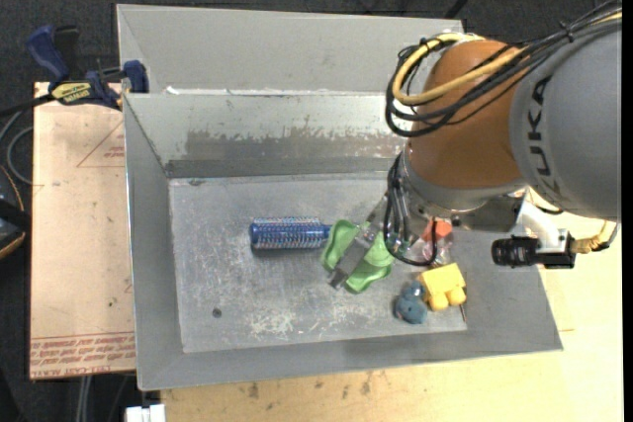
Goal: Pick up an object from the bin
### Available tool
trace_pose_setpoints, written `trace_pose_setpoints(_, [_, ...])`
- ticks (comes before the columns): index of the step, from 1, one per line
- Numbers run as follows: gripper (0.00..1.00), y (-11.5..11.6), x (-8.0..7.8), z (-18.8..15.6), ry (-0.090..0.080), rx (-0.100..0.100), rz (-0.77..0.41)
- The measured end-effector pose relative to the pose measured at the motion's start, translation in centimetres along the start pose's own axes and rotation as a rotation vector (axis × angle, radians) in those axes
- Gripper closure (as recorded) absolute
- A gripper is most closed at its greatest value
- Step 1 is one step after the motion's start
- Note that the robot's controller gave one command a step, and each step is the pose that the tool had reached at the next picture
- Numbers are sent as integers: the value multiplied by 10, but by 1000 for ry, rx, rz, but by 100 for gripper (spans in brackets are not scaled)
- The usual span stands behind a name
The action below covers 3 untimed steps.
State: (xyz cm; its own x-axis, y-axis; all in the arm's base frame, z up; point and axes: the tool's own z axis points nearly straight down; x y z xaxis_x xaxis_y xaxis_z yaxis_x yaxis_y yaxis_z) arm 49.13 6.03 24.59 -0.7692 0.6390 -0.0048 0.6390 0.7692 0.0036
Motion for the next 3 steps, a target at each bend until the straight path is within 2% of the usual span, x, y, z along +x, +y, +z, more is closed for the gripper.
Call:
trace_pose_setpoints(1, [100,-5,1,59,9,9,-7])
trace_pose_setpoints(2, [100,-4,-8,-42,-2,-3,12])
trace_pose_setpoints(3, [100,20,16,9,9,6,-88])
